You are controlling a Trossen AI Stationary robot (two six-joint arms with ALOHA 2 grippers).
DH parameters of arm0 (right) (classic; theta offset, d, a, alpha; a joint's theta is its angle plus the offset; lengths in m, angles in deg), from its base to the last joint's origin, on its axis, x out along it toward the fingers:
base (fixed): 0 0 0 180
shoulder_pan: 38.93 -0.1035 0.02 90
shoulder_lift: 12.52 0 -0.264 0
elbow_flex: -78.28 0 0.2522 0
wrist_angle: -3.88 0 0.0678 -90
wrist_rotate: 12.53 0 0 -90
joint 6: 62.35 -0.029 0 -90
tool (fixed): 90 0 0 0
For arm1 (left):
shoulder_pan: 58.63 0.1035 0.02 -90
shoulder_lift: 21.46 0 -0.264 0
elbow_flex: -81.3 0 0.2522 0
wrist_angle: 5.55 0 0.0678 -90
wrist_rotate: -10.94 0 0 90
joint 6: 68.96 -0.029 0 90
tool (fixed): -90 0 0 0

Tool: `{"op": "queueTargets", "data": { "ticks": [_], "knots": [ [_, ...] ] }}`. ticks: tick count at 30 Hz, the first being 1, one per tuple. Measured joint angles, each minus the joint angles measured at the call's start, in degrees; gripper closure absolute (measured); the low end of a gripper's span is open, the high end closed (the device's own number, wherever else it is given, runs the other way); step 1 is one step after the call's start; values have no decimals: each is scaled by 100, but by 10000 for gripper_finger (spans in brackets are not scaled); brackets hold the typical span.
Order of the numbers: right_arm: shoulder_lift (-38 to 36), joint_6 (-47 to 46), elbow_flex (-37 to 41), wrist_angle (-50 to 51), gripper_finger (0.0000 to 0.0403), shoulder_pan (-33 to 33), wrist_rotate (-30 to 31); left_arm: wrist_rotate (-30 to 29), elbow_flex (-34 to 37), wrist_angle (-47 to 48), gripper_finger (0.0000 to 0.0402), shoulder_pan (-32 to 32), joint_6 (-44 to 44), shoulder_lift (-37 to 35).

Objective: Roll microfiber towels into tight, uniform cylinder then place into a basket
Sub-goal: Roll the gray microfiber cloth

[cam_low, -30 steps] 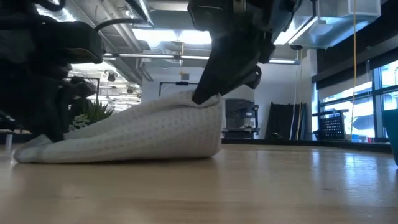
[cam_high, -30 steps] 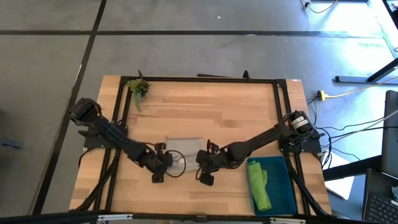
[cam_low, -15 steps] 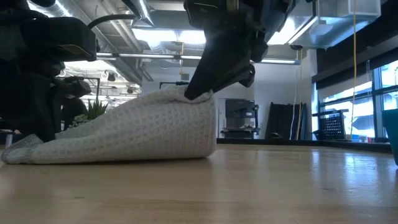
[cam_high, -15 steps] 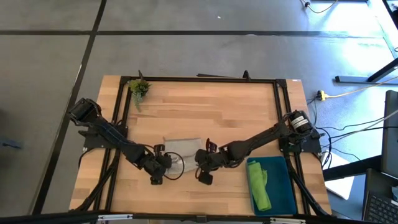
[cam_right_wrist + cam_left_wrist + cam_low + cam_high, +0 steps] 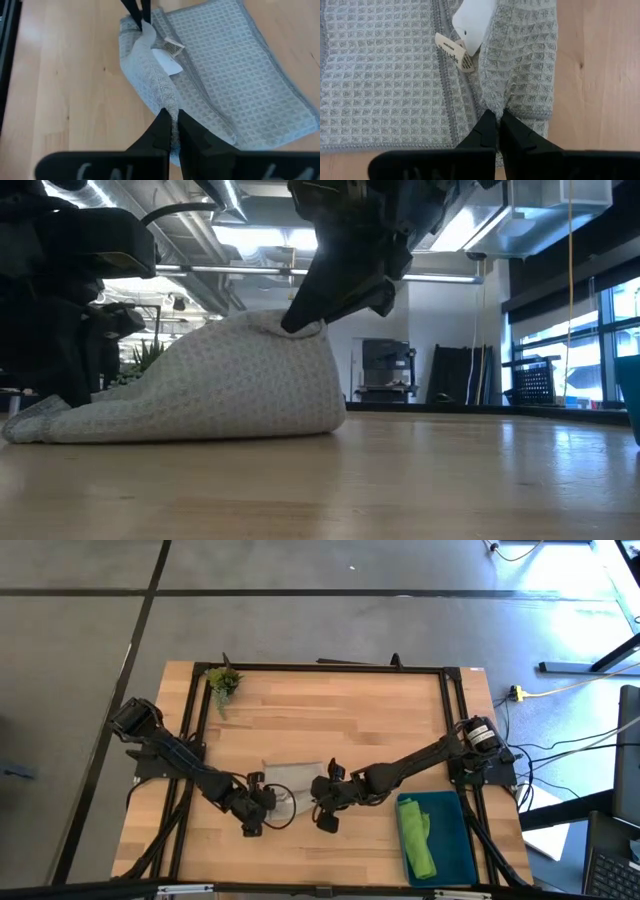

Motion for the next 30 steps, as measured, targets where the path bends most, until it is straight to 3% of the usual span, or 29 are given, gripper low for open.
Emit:
{"op": "queueTargets", "data": {
  "ticks": [30],
  "knots": [
    [905,76,-26,-51,387,578,-408,-90,-16,228,401,2,377,-101]
  ]
}}
